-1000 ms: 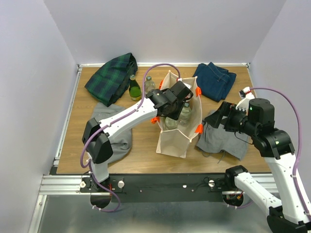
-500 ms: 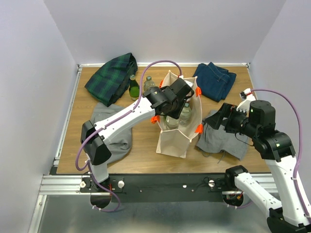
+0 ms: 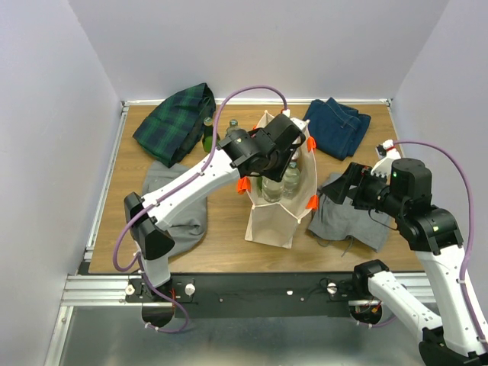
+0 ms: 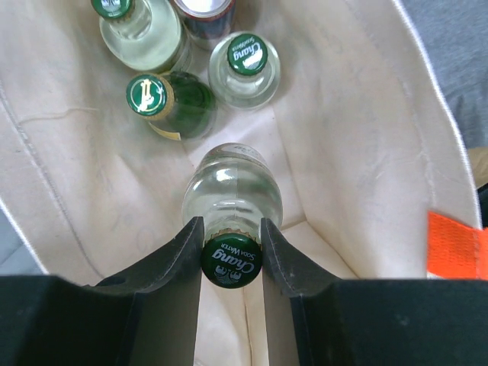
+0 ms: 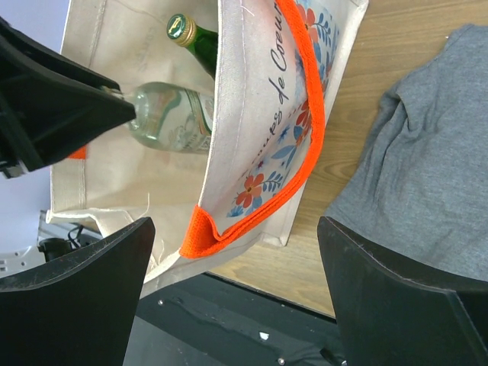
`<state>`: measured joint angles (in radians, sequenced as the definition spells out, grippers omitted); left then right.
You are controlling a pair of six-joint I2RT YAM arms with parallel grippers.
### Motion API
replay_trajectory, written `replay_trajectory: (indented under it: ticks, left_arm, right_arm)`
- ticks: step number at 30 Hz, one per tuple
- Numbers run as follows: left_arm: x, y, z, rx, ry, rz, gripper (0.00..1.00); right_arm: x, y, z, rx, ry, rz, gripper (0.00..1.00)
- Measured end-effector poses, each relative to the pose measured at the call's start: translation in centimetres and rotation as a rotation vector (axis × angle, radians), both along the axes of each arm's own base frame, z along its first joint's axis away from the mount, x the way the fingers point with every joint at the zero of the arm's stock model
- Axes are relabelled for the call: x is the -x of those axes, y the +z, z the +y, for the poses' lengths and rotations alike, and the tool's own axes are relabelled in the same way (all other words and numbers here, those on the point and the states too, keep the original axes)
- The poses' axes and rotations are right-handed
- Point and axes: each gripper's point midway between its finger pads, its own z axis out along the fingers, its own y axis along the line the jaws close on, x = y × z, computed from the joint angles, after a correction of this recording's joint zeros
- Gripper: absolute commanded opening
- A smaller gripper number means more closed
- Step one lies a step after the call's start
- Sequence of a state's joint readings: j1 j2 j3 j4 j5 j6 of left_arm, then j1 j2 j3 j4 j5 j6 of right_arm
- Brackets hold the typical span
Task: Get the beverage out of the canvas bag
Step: Take out the drink from the canvas bag.
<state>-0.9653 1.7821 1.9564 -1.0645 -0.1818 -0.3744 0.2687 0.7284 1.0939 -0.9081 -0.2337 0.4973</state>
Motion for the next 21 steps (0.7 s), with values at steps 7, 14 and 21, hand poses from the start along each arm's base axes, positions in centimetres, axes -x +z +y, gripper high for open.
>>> replay_trajectory:
  ticks: [7, 14, 21]
  left_arm:
    - [0.1, 1.6, 0.1, 0.015, -0.01, -0.02, 0.0]
    - [0.3, 1.8, 0.5, 0.005, -0.017, -0.017, 0.0]
    - [0.5, 2.4, 0.6, 0.008, -0.02, -0.017, 0.0]
  right_arm:
    - [0.0, -0.4, 0.0, 0.003, 0.0, 0.008, 0.96]
    - [0.0, -0.4, 0.0, 0.003, 0.0, 0.009, 0.96]
    - [0.0, -0.6, 0.0, 0.004, 0.0, 0.014, 0.96]
